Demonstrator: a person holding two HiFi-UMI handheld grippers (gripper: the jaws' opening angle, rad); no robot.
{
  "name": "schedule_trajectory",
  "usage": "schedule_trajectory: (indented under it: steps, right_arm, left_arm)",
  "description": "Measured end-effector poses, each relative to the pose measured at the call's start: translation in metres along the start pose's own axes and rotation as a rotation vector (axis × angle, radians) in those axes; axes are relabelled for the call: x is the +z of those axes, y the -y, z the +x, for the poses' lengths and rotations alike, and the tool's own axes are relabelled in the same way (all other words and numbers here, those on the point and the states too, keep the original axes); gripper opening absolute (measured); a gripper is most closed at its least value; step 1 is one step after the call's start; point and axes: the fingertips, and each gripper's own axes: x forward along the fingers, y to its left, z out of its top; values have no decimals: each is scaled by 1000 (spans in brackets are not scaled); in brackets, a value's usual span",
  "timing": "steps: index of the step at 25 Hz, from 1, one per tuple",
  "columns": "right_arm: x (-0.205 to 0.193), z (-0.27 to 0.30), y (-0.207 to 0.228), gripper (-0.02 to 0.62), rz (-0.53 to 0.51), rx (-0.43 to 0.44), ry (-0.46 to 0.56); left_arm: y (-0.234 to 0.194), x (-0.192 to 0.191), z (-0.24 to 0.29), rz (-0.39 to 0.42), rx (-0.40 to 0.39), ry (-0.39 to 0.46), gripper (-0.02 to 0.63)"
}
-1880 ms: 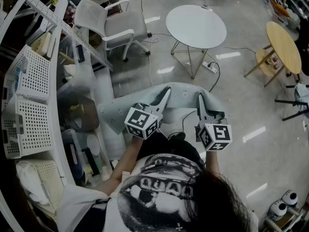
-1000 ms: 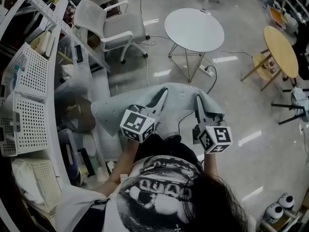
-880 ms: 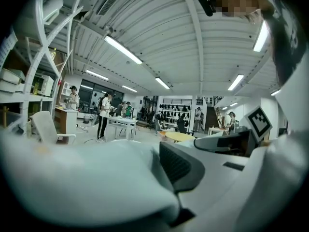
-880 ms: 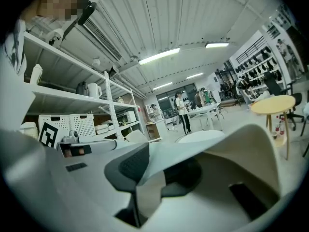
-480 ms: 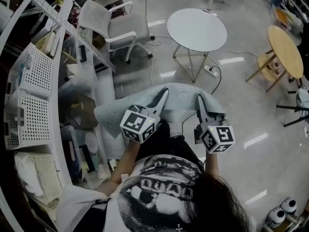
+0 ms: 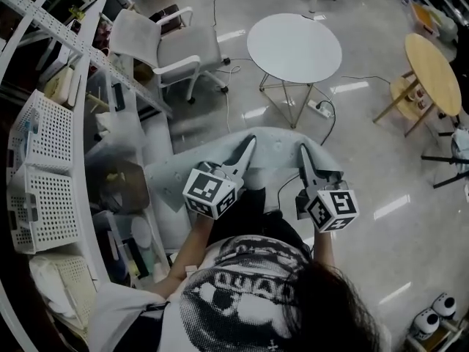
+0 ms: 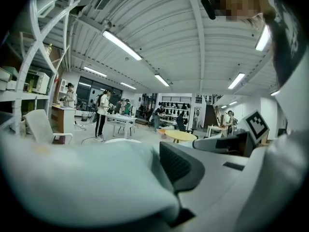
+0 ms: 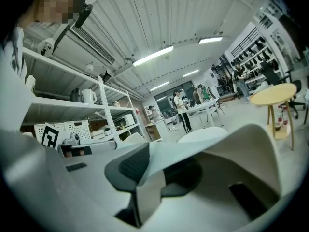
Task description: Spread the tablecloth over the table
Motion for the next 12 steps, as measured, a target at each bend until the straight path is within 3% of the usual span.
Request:
schedule_trajectory:
  steps: [12]
  right_arm:
    - [36, 106, 48, 69, 11, -72, -10]
  left_arm:
    - [-82, 23, 101, -33, -91, -3, 58]
